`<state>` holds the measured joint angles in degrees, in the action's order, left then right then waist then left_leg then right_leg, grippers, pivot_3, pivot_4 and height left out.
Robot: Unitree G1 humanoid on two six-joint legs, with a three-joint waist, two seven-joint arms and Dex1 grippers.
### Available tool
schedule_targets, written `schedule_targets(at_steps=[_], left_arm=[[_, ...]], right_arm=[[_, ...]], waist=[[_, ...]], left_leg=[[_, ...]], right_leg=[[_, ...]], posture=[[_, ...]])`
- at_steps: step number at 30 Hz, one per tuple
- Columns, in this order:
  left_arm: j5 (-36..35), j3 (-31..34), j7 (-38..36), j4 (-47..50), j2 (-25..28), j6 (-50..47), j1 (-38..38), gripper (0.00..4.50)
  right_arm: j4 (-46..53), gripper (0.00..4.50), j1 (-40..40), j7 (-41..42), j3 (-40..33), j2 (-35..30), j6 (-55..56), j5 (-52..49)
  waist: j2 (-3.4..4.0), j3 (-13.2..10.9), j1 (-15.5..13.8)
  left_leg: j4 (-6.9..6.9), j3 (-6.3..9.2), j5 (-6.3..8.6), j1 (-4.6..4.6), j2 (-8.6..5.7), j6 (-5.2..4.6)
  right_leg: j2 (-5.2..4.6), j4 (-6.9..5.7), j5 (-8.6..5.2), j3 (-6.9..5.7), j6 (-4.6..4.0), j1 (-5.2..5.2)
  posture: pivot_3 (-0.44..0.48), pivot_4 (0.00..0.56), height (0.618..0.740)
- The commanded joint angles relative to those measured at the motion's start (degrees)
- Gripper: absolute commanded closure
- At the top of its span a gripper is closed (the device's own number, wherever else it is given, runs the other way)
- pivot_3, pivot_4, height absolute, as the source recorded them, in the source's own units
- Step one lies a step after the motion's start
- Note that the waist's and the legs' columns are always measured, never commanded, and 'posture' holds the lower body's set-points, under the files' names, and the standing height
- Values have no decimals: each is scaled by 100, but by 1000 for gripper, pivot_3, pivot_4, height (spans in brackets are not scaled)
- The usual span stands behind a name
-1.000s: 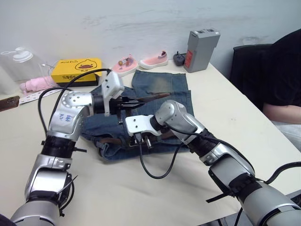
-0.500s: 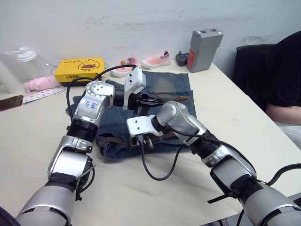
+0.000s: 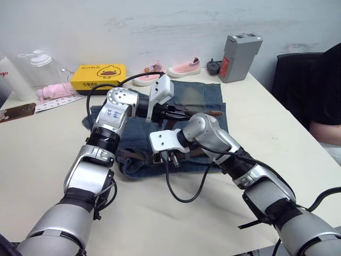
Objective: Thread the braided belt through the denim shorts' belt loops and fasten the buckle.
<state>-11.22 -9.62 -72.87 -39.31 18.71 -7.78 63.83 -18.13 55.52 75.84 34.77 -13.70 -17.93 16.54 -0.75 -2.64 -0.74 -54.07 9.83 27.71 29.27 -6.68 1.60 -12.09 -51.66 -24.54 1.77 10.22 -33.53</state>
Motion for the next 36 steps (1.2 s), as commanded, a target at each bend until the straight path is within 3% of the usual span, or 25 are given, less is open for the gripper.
schedule_targets(at_steps=[1,12,20,29,32,36], left_arm=[[-609,696,136,650,-57,119,837,4500],[-745,1082,419,1127,381,-378,377,4500],[-740,790,567,1404,-400,-422,640,4500],[-662,762,694,1050,-1141,-217,1159,4500],[-485,798,781,1009,-913,-123,926,4500],[-143,968,1067,1391,-56,-105,43,4500]], right_arm=[[-637,4415,-943,336,1351,329,-189,428],[-574,4415,-1044,364,1213,359,-236,596],[-589,4415,-1027,744,1345,351,-77,630],[-563,4415,-1053,782,1373,420,12,697],[-555,4415,-1074,605,1275,437,2,706],[-220,4415,-1175,10,586,421,-121,427]], waist=[[1,-1,4],[15,4,98],[10,6,83],[14,5,65],[13,4,64],[14,7,91]], left_leg=[[0,0,0,0,1,0],[9,1,2,-12,30,13],[6,3,4,-12,33,15],[5,1,6,-10,28,16],[5,1,6,-10,29,16],[7,1,6,-14,33,17]], right_leg=[[1,0,0,-1,0,0],[36,-1,-1,5,1,-1],[45,0,-1,7,1,1],[41,11,-1,10,2,6],[42,11,-1,10,2,5],[45,7,-1,13,2,4]], posture=[[0,150,618],[0,150,618],[0,150,618],[0,150,618],[0,150,618],[0,150,618]])
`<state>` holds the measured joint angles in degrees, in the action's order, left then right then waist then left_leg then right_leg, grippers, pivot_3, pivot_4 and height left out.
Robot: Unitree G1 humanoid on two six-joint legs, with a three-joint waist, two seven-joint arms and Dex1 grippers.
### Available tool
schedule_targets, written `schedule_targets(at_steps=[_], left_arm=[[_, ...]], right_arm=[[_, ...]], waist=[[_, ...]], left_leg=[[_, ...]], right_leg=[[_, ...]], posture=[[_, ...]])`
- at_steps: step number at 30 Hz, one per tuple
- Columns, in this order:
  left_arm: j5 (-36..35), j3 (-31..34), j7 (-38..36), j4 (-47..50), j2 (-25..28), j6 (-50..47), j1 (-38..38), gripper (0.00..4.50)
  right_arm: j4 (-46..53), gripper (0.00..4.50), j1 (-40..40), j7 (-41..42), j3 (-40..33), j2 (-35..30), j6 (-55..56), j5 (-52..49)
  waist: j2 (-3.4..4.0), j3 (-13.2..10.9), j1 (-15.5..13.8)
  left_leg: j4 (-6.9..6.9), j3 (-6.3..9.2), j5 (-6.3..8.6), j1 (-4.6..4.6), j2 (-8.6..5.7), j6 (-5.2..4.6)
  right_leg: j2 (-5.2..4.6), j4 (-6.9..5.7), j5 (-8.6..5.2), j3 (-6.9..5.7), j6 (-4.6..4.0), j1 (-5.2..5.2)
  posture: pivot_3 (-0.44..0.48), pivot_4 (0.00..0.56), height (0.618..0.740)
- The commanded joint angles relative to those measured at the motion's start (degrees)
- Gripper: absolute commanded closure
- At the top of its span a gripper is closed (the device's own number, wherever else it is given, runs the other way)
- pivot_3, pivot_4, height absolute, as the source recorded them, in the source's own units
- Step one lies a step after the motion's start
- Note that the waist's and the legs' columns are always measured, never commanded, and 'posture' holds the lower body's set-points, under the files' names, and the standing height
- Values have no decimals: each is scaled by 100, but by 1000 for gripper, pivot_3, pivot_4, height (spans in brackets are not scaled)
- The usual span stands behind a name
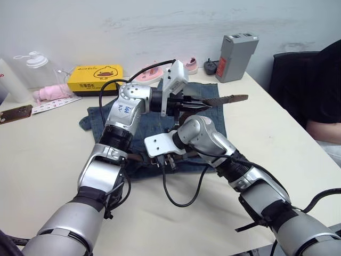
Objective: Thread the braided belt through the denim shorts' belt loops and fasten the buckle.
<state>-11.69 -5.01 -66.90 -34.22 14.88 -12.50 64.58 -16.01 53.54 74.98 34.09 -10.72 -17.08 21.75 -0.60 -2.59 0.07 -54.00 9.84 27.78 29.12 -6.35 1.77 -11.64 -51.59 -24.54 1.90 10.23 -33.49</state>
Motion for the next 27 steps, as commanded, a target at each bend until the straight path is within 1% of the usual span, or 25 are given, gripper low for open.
schedule_targets(at_steps=[1,3,5,7,9,10,13,18,21,22,23,24,25,27], left_arm=[[-19,536,545,1011,545,375,-272,4500],[278,604,740,1528,1132,506,-1085,4500],[494,662,978,2068,1533,596,-1865,4500],[672,710,1227,2567,1804,744,-2598,4500],[708,780,1360,3081,1986,779,-3264,4500],[773,786,1401,3302,2084,824,-3570,4500],[821,769,1453,3816,2265,821,-4077,4500],[817,791,1599,4194,2365,709,-4301,4500],[764,857,1677,4285,2379,630,-4367,4500],[741,865,1710,4312,2390,592,-4378,4500],[724,871,1735,4330,2399,565,-4382,4500],[664,894,1754,4341,2395,502,-4361,4500],[620,907,1769,4350,2394,456,-4346,4500],[572,899,1770,4332,2421,417,-4296,4500]], right_arm=[[-196,4415,-1038,70,469,90,-316,-219],[500,4415,-1228,-86,-42,-6,-681,-507],[1065,4415,-1399,-302,-413,-89,-985,-659],[1550,4415,-1523,-547,-704,-122,-1351,-790],[2026,4415,-1616,-762,-912,-145,-1772,-917],[2265,4415,-1655,-864,-1005,-142,-1961,-974],[2764,4415,-1714,-1117,-1175,-100,-2412,-1112],[3306,4415,-1801,-1492,-1335,-88,-2807,-1210],[3796,3567,-1828,-1731,-1643,-11,-3131,-1373],[4009,3371,-1849,-1800,-1734,-45,-3252,-1477],[4194,2788,-1884,-1845,-1796,-90,-3340,-1566],[4494,2677,-2033,-1869,-1849,-218,-3298,-1628],[4704,2073,-2136,-1907,-1871,-327,-3276,-1696],[5057,1123,-2462,-1979,-1678,-759,-2932,-1601]], waist=[[4,0,15],[17,-8,26],[26,-19,44],[19,-26,22],[15,-28,-10],[2,-46,-75],[15,-64,-133],[0,-105,-167],[-1,-130,-193],[-2,-129,-179],[-4,-128,-172],[-4,-128,-167],[-6,-127,-167],[-8,-128,-183]], left_leg=[[4,1,1,-2,2,2],[6,5,7,4,5,9],[6,26,11,0,14,18],[6,61,18,6,11,31],[5,64,22,13,1,30],[6,65,23,15,-4,28],[-2,62,28,30,-20,18],[-13,51,28,35,-29,5],[-13,53,20,42,-31,-4],[-11,53,23,42,-28,-9],[-10,52,21,39,-27,-5],[-9,53,14,40,-26,7],[-6,54,13,40,-25,9],[-3,59,14,40,-23,8]], right_leg=[[2,1,0,-1,0,-2],[0,-4,0,6,0,-8],[3,-6,0,21,0,-29],[12,-12,1,16,-2,-43],[14,-18,5,12,-10,-50],[14,-18,5,10,-11,-51],[6,0,10,13,-20,-50],[7,3,12,12,-25,-49],[3,12,12,6,-24,-52],[3,13,12,6,-23,-52],[3,11,13,5,-23,-52],[3,13,13,4,-23,-53],[3,13,13,4,-23,-53],[1,24,13,5,-23,-48]], posture=[[0,150,618],[0,150,618],[0,150,618],[0,150,618],[0,150,618],[0,150,618],[0,150,618],[0,150,618],[0,150,618],[0,150,618],[0,150,618],[0,150,618],[0,150,618],[0,150,618]])
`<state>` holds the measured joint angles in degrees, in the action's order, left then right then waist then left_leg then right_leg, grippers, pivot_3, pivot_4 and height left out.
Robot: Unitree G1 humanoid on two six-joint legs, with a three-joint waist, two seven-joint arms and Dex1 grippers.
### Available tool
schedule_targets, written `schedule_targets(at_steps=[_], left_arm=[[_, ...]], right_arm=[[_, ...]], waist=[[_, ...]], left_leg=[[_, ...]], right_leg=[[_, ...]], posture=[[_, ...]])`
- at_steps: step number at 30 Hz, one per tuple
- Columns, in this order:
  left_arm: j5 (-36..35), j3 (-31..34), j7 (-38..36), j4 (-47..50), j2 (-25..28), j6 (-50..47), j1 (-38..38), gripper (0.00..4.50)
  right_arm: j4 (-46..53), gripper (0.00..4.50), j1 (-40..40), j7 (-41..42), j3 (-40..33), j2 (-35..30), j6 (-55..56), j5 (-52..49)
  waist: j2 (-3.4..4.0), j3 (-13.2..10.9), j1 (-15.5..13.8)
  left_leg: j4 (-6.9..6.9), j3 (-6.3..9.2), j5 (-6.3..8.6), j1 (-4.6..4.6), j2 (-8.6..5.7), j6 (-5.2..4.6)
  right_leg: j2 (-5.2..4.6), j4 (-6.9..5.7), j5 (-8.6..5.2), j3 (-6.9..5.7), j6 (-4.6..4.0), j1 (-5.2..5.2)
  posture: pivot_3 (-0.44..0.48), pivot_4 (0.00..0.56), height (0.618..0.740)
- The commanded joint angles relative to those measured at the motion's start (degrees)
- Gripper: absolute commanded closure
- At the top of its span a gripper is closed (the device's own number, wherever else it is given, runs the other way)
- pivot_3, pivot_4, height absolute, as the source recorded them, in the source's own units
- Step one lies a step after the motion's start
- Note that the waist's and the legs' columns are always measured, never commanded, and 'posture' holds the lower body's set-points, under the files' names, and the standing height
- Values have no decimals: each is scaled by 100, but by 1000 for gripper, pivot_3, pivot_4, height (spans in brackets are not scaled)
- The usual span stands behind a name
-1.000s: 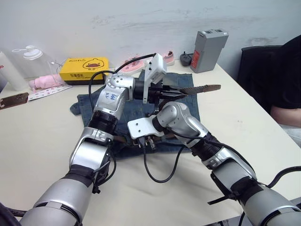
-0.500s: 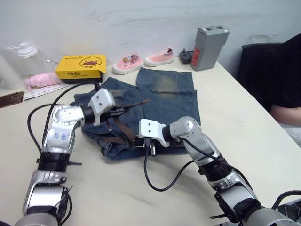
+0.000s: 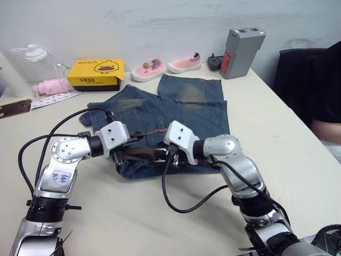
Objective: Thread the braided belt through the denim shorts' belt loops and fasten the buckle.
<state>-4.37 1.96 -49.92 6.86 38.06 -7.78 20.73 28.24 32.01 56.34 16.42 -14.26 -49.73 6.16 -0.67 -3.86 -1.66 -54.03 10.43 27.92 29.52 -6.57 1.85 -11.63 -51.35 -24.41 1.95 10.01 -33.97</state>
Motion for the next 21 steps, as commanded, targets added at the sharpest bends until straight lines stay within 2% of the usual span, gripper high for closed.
schedule_targets(at_steps=[1,2,5,10,16,21], left_arm=[[-166,193,74,222,115,-62,97,4500],[-197,189,73,214,117,-93,136,4500],[-288,181,77,190,114,-172,241,4500],[-338,137,44,145,137,-195,305,4500],[-389,157,46,138,162,-235,340,4500],[-401,172,53,82,183,-229,375,4500]], right_arm=[[699,703,-380,-164,157,-533,419,-43],[760,261,-540,-296,246,-613,561,0],[636,261,-828,-781,534,-831,1076,335],[256,261,-894,-1468,888,-840,1544,818],[97,261,-1012,-1710,1295,-1064,1831,1287],[63,261,-1106,-1724,1363,-1206,1846,1486]], waist=[[-5,-4,-12],[-10,-10,-8],[-15,-19,-7],[-24,-37,-5],[-28,-38,-22],[-33,-42,-65]], left_leg=[[2,2,1,0,0,-1],[1,1,1,0,-1,-2],[1,-8,-1,-1,-4,-9],[0,-15,-2,-8,13,-7],[0,-14,-3,-5,13,-5],[-2,-15,-4,-5,4,-7]], right_leg=[[0,11,0,-2,0,4],[0,21,0,-4,0,10],[-4,38,3,-5,5,22],[-8,35,13,-6,27,22],[1,35,13,-8,27,20],[4,35,13,-9,26,22]], posture=[[0,150,618],[0,150,618],[0,150,618],[0,150,618],[0,150,618],[0,150,618]])
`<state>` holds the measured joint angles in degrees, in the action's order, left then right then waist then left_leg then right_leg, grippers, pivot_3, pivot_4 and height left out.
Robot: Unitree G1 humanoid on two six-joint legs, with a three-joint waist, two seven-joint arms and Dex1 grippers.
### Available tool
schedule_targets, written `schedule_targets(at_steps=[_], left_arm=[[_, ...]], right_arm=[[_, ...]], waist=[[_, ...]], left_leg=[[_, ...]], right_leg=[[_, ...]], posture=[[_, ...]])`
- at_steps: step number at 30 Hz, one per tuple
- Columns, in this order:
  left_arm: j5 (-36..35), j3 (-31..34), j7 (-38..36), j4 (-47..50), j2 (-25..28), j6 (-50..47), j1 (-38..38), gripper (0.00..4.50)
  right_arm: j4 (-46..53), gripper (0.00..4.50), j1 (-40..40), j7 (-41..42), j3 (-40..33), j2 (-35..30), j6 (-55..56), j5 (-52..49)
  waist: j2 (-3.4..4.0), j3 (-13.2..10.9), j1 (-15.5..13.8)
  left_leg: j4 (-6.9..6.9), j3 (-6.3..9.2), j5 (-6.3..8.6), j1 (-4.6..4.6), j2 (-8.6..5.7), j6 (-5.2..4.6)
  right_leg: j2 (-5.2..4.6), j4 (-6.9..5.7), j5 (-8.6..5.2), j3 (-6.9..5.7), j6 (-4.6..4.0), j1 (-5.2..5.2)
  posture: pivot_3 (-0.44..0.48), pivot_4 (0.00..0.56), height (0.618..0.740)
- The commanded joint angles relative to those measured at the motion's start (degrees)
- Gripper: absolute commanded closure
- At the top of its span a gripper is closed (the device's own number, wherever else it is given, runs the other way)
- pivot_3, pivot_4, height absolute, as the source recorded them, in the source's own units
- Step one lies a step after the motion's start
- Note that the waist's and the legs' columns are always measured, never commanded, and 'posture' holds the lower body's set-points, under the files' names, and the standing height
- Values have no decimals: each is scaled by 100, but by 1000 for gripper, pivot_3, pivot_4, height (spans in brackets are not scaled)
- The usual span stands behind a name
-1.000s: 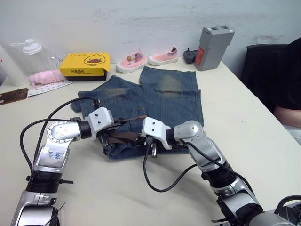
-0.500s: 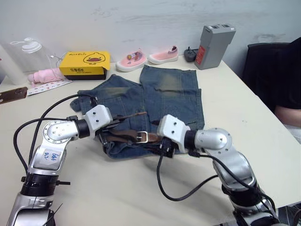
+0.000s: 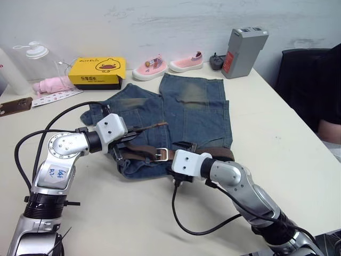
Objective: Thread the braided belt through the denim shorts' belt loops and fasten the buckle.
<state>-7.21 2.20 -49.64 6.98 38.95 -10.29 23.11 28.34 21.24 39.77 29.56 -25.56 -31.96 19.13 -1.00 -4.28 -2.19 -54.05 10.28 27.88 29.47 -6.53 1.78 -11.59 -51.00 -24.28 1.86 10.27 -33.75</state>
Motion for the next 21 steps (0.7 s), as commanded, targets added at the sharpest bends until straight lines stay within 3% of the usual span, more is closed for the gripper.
schedule_targets(at_steps=[1,12,20,21], left_arm=[[-125,150,30,60,90,19,146,4500],[-198,181,19,-17,101,-13,211,4500],[-237,209,35,-97,164,-40,319,4500],[-237,208,40,-95,171,-39,312,4500]], right_arm=[[19,261,-30,-100,65,-86,82,256],[-215,261,50,-555,111,255,-322,925],[-220,261,-29,-392,177,400,-830,976],[-200,492,-56,-370,180,432,-940,956]], waist=[[0,0,-33],[-3,-1,-98],[-3,-1,-95],[-3,-1,-96]], left_leg=[[0,0,0,0,0,0],[-1,0,-1,-2,-1,-2],[-1,-1,-2,-5,-5,-4],[-1,0,-2,-6,-5,-4]], right_leg=[[0,-1,0,0,0,0],[4,-10,0,-2,0,-1],[4,-14,0,-6,0,0],[4,-14,0,-6,0,1]], posture=[[0,150,618],[0,150,618],[0,150,618],[0,150,618]])
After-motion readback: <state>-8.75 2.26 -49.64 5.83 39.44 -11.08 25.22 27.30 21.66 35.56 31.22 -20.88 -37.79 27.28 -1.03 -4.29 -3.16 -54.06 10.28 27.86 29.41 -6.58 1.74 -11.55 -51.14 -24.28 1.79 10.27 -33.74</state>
